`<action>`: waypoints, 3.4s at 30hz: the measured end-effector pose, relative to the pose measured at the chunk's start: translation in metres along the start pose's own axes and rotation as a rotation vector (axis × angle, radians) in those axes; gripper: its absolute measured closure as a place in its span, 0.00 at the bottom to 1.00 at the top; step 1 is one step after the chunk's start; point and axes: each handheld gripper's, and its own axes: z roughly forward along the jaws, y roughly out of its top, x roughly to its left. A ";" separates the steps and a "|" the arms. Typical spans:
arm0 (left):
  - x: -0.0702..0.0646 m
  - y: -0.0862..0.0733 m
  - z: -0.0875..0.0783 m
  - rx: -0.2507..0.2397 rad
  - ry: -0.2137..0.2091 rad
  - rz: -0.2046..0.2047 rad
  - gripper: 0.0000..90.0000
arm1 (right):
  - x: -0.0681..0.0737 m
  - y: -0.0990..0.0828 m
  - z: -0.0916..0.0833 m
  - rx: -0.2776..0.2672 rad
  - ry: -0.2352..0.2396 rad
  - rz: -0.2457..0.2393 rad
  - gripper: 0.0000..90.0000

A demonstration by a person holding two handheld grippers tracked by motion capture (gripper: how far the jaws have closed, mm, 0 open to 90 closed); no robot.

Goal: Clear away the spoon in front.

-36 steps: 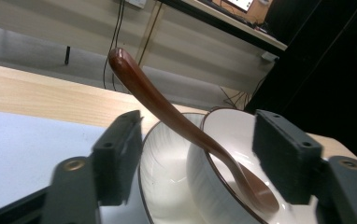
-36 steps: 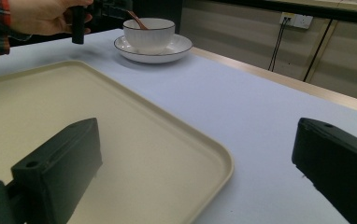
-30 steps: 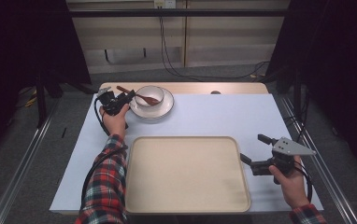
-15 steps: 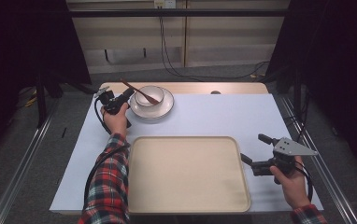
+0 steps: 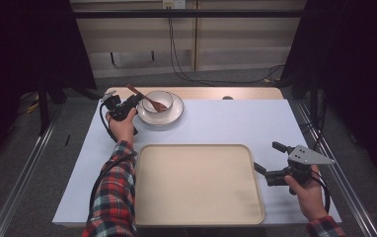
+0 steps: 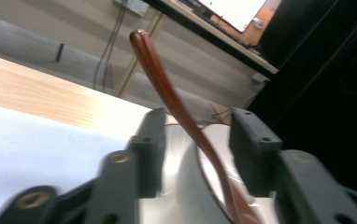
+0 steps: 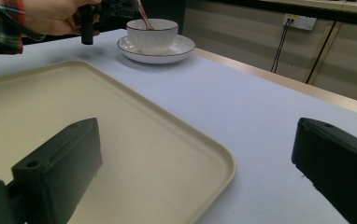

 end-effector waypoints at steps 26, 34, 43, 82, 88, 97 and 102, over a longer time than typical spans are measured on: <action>-0.026 0.029 -0.012 -0.086 -0.092 -0.064 0.94 | 0.003 0.002 -0.002 -0.008 0.009 -0.024 0.02; -0.039 0.036 -0.032 -0.077 -0.139 -0.043 0.94 | 0.003 0.002 -0.002 0.001 0.012 -0.025 0.02; -0.047 0.048 -0.046 -0.086 -0.176 -0.026 0.94 | 0.003 0.002 -0.001 -0.002 0.011 -0.030 0.02; -0.071 0.032 -0.090 0.096 -0.380 0.029 0.94 | 0.004 0.002 0.000 0.000 0.014 -0.021 0.02; -0.073 0.025 -0.092 0.134 -0.408 0.018 0.94 | 0.004 0.002 0.000 0.002 0.012 -0.031 0.02; -0.081 0.016 -0.098 0.178 -0.456 0.055 0.94 | 0.004 0.002 0.000 0.002 0.015 -0.029 0.02; -0.087 0.012 -0.100 0.203 -0.481 0.056 0.94 | 0.004 0.002 0.000 -0.001 0.012 -0.030 0.02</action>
